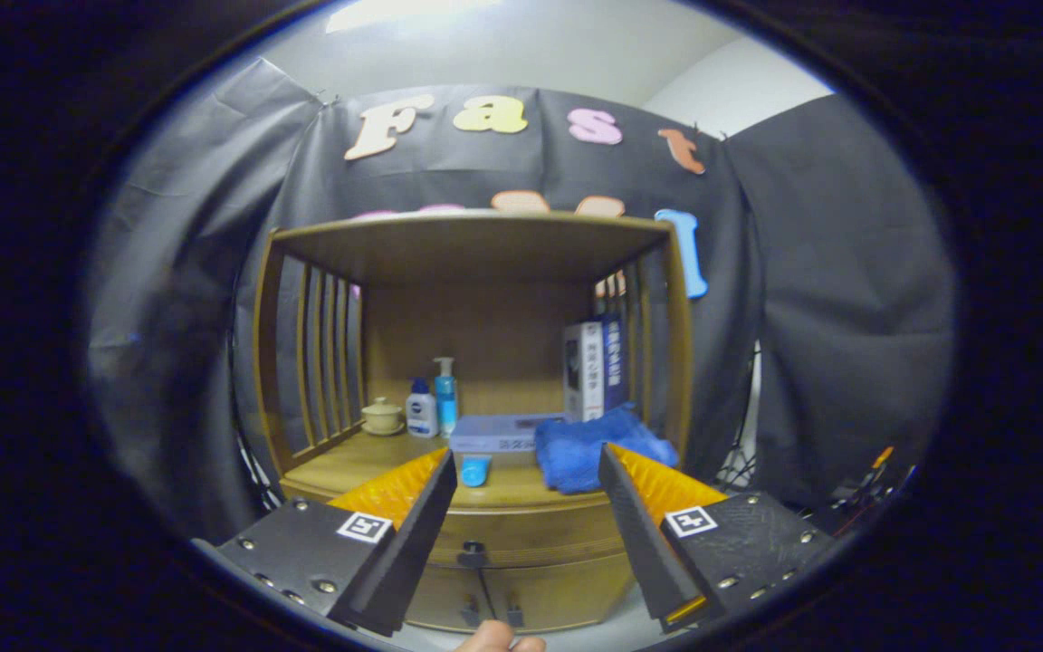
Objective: Pull open the drawer, take out the items inside it, and place them on the countertop above the cabinet.
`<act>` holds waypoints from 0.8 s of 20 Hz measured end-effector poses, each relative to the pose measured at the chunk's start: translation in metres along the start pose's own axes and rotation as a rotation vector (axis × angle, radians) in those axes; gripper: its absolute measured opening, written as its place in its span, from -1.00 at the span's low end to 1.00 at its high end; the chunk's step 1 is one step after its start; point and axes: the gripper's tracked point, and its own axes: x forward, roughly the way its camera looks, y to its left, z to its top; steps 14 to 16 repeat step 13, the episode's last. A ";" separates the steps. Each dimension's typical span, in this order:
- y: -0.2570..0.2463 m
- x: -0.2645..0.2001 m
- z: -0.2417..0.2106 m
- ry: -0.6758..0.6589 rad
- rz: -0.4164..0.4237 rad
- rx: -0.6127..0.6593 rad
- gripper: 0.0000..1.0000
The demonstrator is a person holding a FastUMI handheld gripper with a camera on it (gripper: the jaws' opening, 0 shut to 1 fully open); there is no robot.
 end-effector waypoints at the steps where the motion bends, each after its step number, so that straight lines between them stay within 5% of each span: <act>1: -0.017 -0.009 0.012 -0.019 -0.027 -0.012 0.90; 6: -0.086 -0.039 0.042 -0.097 -0.094 -0.072 0.93; 13: -0.188 -0.044 0.003 -0.143 -0.119 -0.130 0.93; 16: -0.188 -0.044 0.003 -0.143 -0.119 -0.130 0.93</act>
